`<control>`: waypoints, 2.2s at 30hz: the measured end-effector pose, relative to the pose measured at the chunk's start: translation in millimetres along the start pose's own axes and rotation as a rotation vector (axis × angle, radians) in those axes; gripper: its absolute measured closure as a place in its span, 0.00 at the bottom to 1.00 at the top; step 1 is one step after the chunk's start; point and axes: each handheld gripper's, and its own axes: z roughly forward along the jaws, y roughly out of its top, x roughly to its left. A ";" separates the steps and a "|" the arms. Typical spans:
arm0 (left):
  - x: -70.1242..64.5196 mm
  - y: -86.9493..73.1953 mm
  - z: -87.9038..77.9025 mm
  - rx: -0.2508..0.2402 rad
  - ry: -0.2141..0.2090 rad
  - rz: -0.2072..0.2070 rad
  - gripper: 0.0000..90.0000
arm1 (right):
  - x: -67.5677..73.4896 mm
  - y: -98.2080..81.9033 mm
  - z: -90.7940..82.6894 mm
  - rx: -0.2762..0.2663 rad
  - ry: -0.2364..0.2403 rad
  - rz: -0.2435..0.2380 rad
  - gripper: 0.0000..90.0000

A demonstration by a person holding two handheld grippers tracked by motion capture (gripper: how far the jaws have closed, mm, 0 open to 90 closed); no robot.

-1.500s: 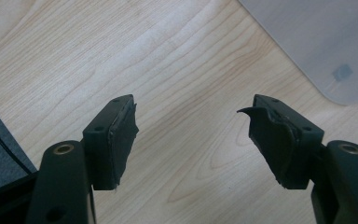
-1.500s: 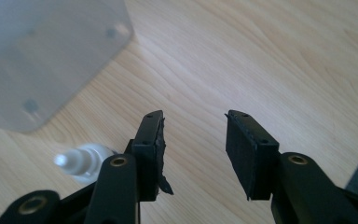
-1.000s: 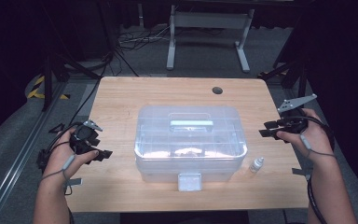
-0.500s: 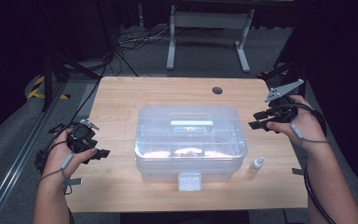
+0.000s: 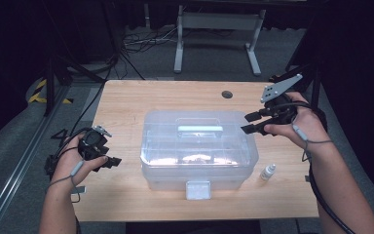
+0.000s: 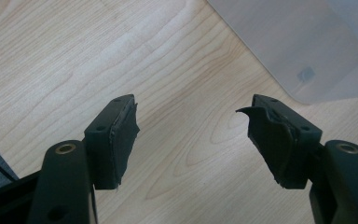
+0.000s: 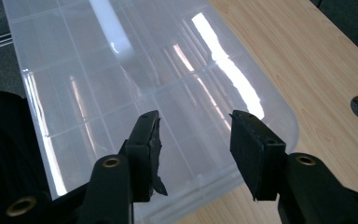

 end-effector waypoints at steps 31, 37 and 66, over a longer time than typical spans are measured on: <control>-25.4 -2.4 9.1 -0.243 -0.019 0.107 0.38 | 36.9 49.7 68.3 0.026 0.103 -0.212 0.77; -28.4 -5.2 5.9 -0.251 -0.046 0.096 0.39 | 36.9 54.4 68.0 0.050 0.086 -0.239 0.84; -31.0 -11.2 -7.7 -0.266 -0.091 0.075 0.44 | 26.4 61.1 65.8 0.049 0.115 -0.209 0.84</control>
